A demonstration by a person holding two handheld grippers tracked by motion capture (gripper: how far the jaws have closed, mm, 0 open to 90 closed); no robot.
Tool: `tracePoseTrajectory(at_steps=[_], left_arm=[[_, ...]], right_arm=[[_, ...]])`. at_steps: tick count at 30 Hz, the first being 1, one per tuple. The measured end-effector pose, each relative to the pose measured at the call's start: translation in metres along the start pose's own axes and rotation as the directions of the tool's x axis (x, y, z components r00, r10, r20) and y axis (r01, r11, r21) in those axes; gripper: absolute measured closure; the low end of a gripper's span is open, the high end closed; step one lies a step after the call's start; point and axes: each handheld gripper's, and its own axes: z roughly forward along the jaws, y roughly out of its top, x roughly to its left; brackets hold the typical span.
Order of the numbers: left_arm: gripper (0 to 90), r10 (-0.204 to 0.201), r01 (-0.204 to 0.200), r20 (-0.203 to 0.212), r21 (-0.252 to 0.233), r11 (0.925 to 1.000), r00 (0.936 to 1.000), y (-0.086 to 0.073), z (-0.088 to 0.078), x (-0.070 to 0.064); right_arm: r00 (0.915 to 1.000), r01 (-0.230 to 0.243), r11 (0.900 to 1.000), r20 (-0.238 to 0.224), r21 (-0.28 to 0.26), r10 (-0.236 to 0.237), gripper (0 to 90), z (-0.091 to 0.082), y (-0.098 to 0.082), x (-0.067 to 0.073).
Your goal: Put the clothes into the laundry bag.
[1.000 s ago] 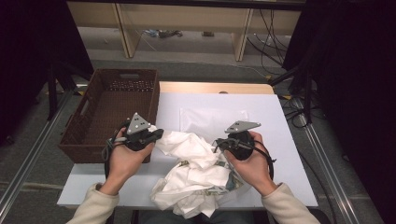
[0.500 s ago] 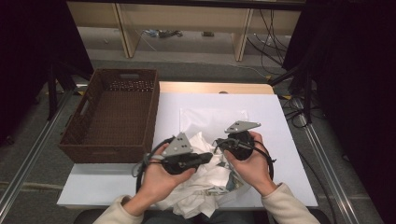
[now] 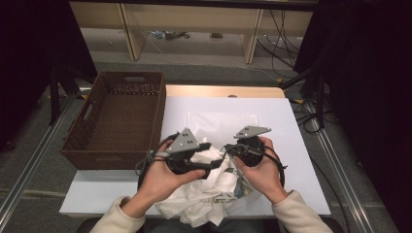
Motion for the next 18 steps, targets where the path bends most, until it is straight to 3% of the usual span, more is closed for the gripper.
tracePoseTrajectory(at_steps=[2, 4, 7, 10, 15, 18], left_arm=[[33.1, -0.035, 0.034, -0.04, -0.014, 0.9993, 0.9986, 0.0, 0.0, 0.011], [31.8, -0.059, 0.06, -0.062, 0.015, 0.9981, 0.9963, -0.005, 0.006, 0.022], [31.5, -0.105, 0.107, -0.027, 0.089, 0.9903, 0.9941, -0.02, 0.023, 0.04], [28.6, -0.163, 0.164, -0.017, 0.158, 0.9739, 0.9865, -0.034, 0.04, 0.053], [27.8, -0.215, 0.212, -0.011, 0.223, 0.9515, 0.9767, -0.048, 0.06, 0.052], [34.4, -0.251, 0.242, 0.005, 0.244, 0.9391, 0.9679, -0.055, 0.069, 0.047]], right_arm=[[1.0, 0.001, 1.0, -0.001, 0.0, -0.001, 90.0, 0.0, 0.0, 0.0], [1.0, 0.001, 1.0, -0.002, -0.002, -0.001, 90.0, 0.0, 0.0, 0.0], [0.9997, 0.025, 1.0, -0.001, -0.006, -0.025, 90.0, 0.001, 0.0, -0.001], [0.9998, 0.02, 1.0, -0.007, 0.004, -0.02, 90.0, 0.0, 0.0, -0.002], [0.9997, 0.024, 1.0, -0.004, 0.001, -0.024, 90.0, 0.001, 0.0, -0.002], [0.9997, 0.022, 1.0, -0.006, 0.004, -0.022, 90.0, 0.001, 0.0, -0.001]])
